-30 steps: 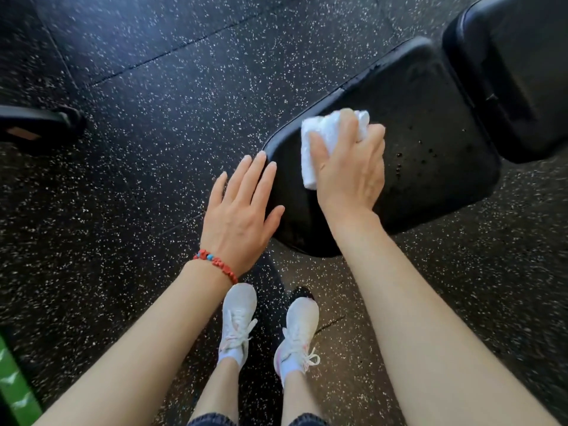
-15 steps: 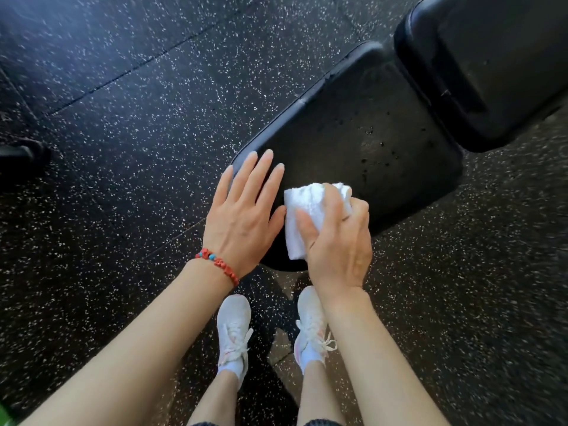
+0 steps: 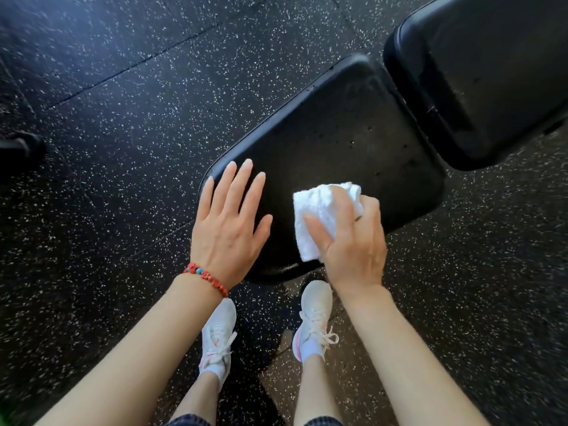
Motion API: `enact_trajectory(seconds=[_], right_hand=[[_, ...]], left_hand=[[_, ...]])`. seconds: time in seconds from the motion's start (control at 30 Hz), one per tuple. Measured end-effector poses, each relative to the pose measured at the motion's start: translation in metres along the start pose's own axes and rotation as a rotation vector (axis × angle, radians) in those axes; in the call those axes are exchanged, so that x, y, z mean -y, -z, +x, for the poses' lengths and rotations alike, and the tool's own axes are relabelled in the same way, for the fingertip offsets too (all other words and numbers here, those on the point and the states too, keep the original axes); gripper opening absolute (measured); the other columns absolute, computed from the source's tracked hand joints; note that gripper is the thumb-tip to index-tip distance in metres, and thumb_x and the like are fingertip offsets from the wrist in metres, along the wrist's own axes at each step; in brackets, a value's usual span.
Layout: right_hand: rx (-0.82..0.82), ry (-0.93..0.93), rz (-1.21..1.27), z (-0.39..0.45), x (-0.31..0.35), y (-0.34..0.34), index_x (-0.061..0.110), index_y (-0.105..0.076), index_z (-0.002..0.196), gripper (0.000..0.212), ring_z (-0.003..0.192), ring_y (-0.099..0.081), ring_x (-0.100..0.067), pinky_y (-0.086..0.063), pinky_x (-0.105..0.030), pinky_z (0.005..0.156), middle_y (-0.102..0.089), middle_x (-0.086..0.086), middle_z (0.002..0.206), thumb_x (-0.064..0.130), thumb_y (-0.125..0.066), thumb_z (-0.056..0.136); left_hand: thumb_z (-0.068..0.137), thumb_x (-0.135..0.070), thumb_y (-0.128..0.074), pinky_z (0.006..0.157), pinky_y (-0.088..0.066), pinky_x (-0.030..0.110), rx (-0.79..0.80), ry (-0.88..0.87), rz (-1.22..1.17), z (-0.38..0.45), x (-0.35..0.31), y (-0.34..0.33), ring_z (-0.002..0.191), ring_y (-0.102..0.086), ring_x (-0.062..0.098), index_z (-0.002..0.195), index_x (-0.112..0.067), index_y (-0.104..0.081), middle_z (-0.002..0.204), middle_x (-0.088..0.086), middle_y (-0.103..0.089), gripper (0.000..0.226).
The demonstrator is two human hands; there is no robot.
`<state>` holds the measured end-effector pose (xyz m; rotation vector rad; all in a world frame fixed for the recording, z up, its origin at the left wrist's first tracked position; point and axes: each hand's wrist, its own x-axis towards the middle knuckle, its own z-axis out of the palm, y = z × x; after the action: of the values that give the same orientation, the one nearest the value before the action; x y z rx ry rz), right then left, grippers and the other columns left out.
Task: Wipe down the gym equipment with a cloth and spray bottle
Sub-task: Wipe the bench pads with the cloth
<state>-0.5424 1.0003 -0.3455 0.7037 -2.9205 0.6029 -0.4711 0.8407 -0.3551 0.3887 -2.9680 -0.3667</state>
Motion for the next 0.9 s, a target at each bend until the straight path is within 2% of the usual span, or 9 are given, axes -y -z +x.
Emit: enact_trajectory(seconds=[0.03,0.17,0.23,0.33,0.5,0.57,0.67,0.73,0.9], right_hand=[[-0.001,0.001,-0.002,0.01,-0.011,0.004,0.015,-0.048,0.115,0.046,0.072,-0.052,-0.03,-0.043,-0.03,0.056,-0.051,-0.019,0.091,0.052,-0.044,0.089],[-0.042,-0.423,0.037,0.061,-0.054,0.021,0.021,-0.042,0.123,0.061,0.094,-0.05,-0.035,-0.042,-0.039,0.072,-0.043,-0.017,0.115,0.062,-0.036,0.079],[-0.067,-0.495,0.007,0.069,-0.06,0.024,0.02,-0.042,0.124,0.059,0.096,-0.049,-0.032,-0.043,-0.04,0.074,-0.041,-0.015,0.117,0.059,-0.038,0.08],[-0.021,-0.414,0.054,0.055,-0.042,0.019,0.021,-0.044,0.124,0.05,0.095,-0.048,-0.032,-0.043,-0.037,0.071,-0.043,-0.016,0.114,0.05,-0.048,0.084],[0.072,-0.012,0.028,0.054,-0.042,0.016,0.016,-0.051,0.116,0.045,0.076,-0.051,-0.03,-0.037,-0.028,0.062,-0.049,-0.018,0.096,0.046,-0.056,0.083],[0.035,-0.071,0.02,0.083,-0.052,0.017,0.016,-0.052,0.119,0.048,0.083,-0.052,-0.032,-0.033,-0.028,0.066,-0.048,-0.019,0.102,0.049,-0.052,0.084],[-0.012,-0.355,0.059,0.123,-0.057,0.015,0.022,-0.046,0.123,0.047,0.099,-0.046,-0.026,-0.028,-0.027,0.069,-0.042,-0.012,0.117,0.05,-0.049,0.085],[-0.014,-0.368,0.045,0.122,-0.045,0.01,0.022,-0.045,0.123,0.045,0.101,-0.045,-0.025,-0.032,-0.03,0.07,-0.041,-0.011,0.118,0.047,-0.052,0.086],[0.077,0.117,0.063,0.088,0.003,-0.012,0.013,-0.06,0.11,0.041,0.073,-0.052,-0.027,-0.042,-0.03,0.055,-0.052,-0.016,0.092,0.044,-0.057,0.083]], left_hand=[[0.091,-0.033,-0.039,0.112,-0.017,0.046,-0.003,0.022,0.006,0.001,-0.004,-0.001,0.135,-0.03,0.031,0.135,-0.006,-0.043,0.145,0.016,-0.039,0.052],[0.091,-0.032,-0.039,0.112,-0.015,0.047,-0.019,0.084,0.028,0.003,-0.013,-0.005,0.135,-0.028,0.031,0.136,-0.006,-0.043,0.146,0.017,-0.037,0.053],[0.091,-0.031,-0.04,0.112,-0.016,0.047,-0.024,0.092,0.032,0.004,-0.015,-0.007,0.135,-0.027,0.031,0.136,-0.006,-0.043,0.146,0.017,-0.038,0.052],[0.091,-0.031,-0.04,0.112,-0.016,0.048,-0.023,0.1,0.031,0.003,-0.015,-0.006,0.135,-0.028,0.031,0.136,-0.006,-0.042,0.146,0.017,-0.037,0.052],[0.091,-0.03,-0.04,0.112,-0.017,0.048,-0.031,0.146,0.047,0.003,-0.02,-0.006,0.136,-0.029,0.031,0.136,-0.006,-0.043,0.146,0.016,-0.038,0.051],[0.091,-0.03,-0.041,0.113,-0.016,0.047,-0.032,0.187,0.043,0.003,-0.025,-0.007,0.136,-0.029,0.031,0.136,-0.006,-0.042,0.146,0.016,-0.037,0.051],[0.091,-0.031,-0.041,0.113,-0.016,0.047,-0.044,0.219,0.04,0.004,-0.03,-0.01,0.136,-0.028,0.031,0.136,-0.006,-0.042,0.147,0.016,-0.036,0.052],[0.09,-0.031,-0.042,0.113,-0.017,0.048,-0.054,0.229,0.049,0.005,-0.031,-0.011,0.136,-0.029,0.03,0.136,-0.006,-0.043,0.146,0.015,-0.037,0.052],[0.09,-0.03,-0.042,0.113,-0.02,0.049,-0.067,0.231,0.044,0.004,-0.031,-0.012,0.137,-0.029,0.03,0.136,-0.006,-0.043,0.146,0.016,-0.036,0.051]])
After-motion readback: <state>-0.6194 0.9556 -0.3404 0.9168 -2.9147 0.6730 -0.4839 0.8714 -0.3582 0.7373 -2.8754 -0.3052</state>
